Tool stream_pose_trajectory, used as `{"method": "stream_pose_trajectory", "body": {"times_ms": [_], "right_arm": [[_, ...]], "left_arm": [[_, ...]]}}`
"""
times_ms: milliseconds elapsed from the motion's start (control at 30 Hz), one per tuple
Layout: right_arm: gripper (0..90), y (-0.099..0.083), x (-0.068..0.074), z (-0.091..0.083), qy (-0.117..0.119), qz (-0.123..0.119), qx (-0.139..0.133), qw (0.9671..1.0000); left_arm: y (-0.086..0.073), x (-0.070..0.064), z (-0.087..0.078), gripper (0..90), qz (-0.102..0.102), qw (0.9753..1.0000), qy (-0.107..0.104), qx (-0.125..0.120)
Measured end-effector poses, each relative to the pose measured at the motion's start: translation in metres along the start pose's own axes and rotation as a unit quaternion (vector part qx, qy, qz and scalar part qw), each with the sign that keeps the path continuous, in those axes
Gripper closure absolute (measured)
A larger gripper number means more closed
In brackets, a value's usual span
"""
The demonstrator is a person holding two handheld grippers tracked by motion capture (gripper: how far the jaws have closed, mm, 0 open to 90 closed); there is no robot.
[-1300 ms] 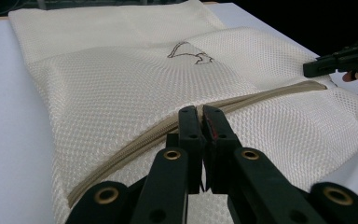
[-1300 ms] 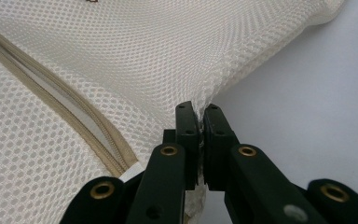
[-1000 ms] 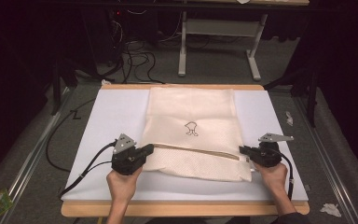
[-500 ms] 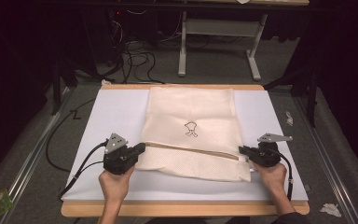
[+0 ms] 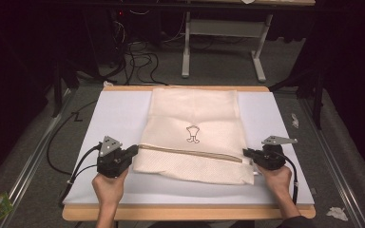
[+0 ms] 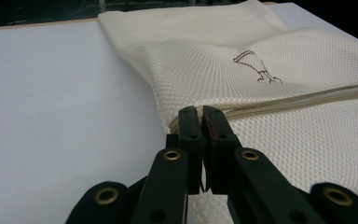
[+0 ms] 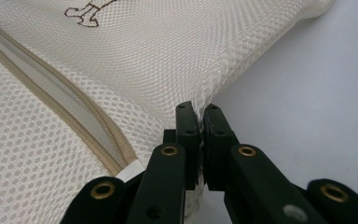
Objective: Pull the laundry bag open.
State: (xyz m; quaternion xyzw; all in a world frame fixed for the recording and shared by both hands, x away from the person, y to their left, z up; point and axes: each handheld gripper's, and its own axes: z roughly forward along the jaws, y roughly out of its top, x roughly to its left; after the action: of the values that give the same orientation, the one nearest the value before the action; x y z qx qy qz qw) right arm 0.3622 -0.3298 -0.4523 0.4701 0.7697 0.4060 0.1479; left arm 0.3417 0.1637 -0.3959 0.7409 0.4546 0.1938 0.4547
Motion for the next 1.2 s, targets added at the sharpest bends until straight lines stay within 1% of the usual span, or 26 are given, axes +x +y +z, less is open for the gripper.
{"method": "stream_pose_trajectory", "body": {"times_ms": [67,100,133,167,200,300,367,433,533,633,667,700,767,833,933,1067,1133,1167,1200], "right_arm": [[88.1,0.001,0.001,0.001,0.000,0.000,-0.001,1.0000],[88.1,0.001,0.001,0.001,-0.001,0.001,-0.001,1.0000],[88.2,0.001,0.001,0.000,-0.007,0.001,0.001,1.0000],[88.2,0.000,0.000,0.001,-0.004,0.006,0.002,1.0000],[88.2,0.000,0.000,0.001,-0.005,0.007,0.001,1.0000],[88.2,0.003,0.002,0.000,-0.007,0.001,0.000,1.0000],[88.2,0.004,0.002,0.000,-0.009,0.002,-0.004,0.9999],[88.2,0.005,0.002,0.000,-0.008,0.003,-0.008,0.9999],[88.1,0.006,0.002,0.002,-0.009,0.002,-0.003,1.0000],[88.1,0.008,0.001,0.002,-0.009,0.003,-0.005,0.9999],[88.1,0.009,0.002,0.003,-0.010,0.005,-0.004,0.9999],[88.0,0.010,0.002,0.004,-0.010,0.001,-0.003,0.9999],[88.0,0.013,0.001,0.006,-0.013,0.000,-0.001,0.9999],[88.0,0.013,0.001,0.007,-0.012,0.000,-0.001,0.9999],[87.8,0.012,0.001,0.008,-0.011,0.000,0.002,0.9999],[87.5,0.010,0.001,0.009,-0.008,-0.001,0.009,0.9999],[87.3,0.009,0.002,0.009,-0.006,0.001,0.008,0.9999],[87.2,0.009,0.001,0.009,-0.005,-0.003,0.008,0.9999],[87.2,0.008,0.001,0.009,-0.003,-0.001,0.009,1.0000]], "left_arm": [[0.000,0.000,0.001,87.3,0.004,0.9999,0.009,0.003],[0.000,-0.001,0.002,87.3,0.013,0.9996,0.025,0.009],[0.000,0.000,0.004,87.2,0.018,0.9992,0.032,0.016],[-0.001,0.000,0.004,87.2,0.019,0.9991,0.034,0.018],[-0.001,-0.001,0.005,87.2,0.024,0.9988,0.038,0.022],[-0.002,-0.001,0.007,87.3,0.027,0.9981,0.049,0.026],[-0.002,0.000,0.008,87.2,0.029,0.9979,0.051,0.027],[-0.002,0.000,0.008,87.2,0.028,0.9980,0.049,0.028],[-0.002,0.001,0.010,87.1,0.025,0.9981,0.048,0.031],[-0.001,0.003,0.011,87.1,0.024,0.9980,0.046,0.037],[-0.001,0.005,0.013,87.1,0.020,0.9981,0.046,0.036],[-0.001,0.006,0.014,87.0,0.017,0.9982,0.045,0.037],[-0.002,0.010,0.018,87.0,0.011,0.9981,0.041,0.046],[-0.003,0.011,0.019,87.0,0.006,0.9981,0.038,0.048],[-0.006,0.010,0.019,86.9,0.012,0.9975,0.037,0.059],[-0.011,0.012,0.018,86.9,0.000,0.9977,0.024,0.064],[-0.015,0.013,0.018,86.9,-0.004,0.9976,0.023,0.065],[-0.017,0.013,0.018,86.9,-0.004,0.9974,0.023,0.069],[-0.018,0.012,0.018,86.9,-0.001,0.9971,0.023,0.072]]}}
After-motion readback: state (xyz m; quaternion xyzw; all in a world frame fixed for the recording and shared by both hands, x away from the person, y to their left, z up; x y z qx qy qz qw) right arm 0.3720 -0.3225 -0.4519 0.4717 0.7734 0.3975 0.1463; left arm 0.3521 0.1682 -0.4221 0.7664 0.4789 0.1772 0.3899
